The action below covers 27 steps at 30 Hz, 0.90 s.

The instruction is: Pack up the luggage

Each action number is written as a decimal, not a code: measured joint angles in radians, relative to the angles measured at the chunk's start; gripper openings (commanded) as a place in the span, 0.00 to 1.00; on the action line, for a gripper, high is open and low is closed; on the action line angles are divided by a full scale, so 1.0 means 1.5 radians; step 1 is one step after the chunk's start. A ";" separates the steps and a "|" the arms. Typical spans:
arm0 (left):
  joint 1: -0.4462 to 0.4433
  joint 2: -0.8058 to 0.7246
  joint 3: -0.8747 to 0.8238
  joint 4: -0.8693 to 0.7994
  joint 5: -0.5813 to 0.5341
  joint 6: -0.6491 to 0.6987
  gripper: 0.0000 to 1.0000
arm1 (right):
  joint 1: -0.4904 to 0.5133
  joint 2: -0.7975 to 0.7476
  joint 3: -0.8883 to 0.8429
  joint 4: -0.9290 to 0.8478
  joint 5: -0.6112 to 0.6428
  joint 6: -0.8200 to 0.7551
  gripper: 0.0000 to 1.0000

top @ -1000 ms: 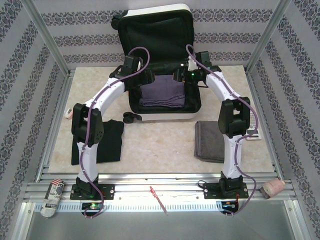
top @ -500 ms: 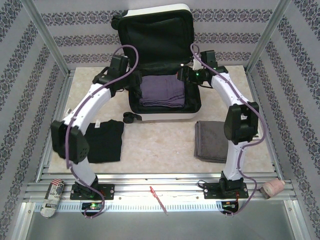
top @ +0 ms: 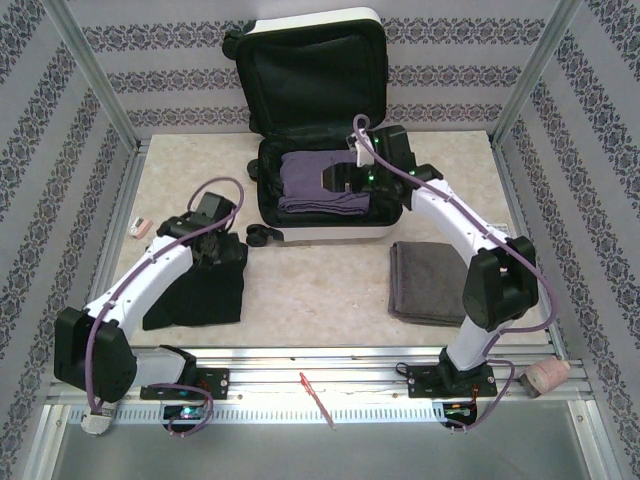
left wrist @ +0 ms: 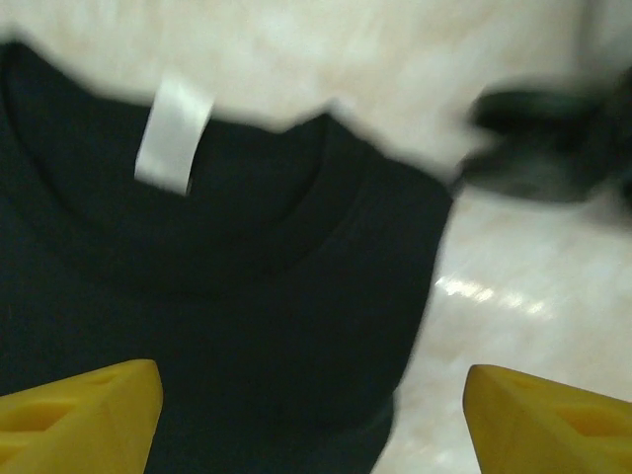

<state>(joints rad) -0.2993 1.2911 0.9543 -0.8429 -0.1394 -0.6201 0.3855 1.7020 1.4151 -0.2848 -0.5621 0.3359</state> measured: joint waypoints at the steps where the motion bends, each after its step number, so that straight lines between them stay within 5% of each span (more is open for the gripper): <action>1: 0.000 0.000 -0.022 -0.001 0.008 -0.011 0.78 | 0.010 -0.005 -0.019 0.016 -0.008 0.001 0.70; 8: 0.000 0.014 -0.100 0.021 0.054 -0.062 0.77 | 0.092 -0.005 -0.070 0.056 -0.039 0.001 0.69; 27: 0.056 0.126 -0.098 0.202 0.159 -0.077 0.73 | 0.202 0.051 -0.072 0.098 -0.044 0.019 0.67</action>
<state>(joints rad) -0.2146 1.4803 0.8074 -0.5404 0.0986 -0.7349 0.6888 1.7779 1.3067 -0.1371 -0.6285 0.3637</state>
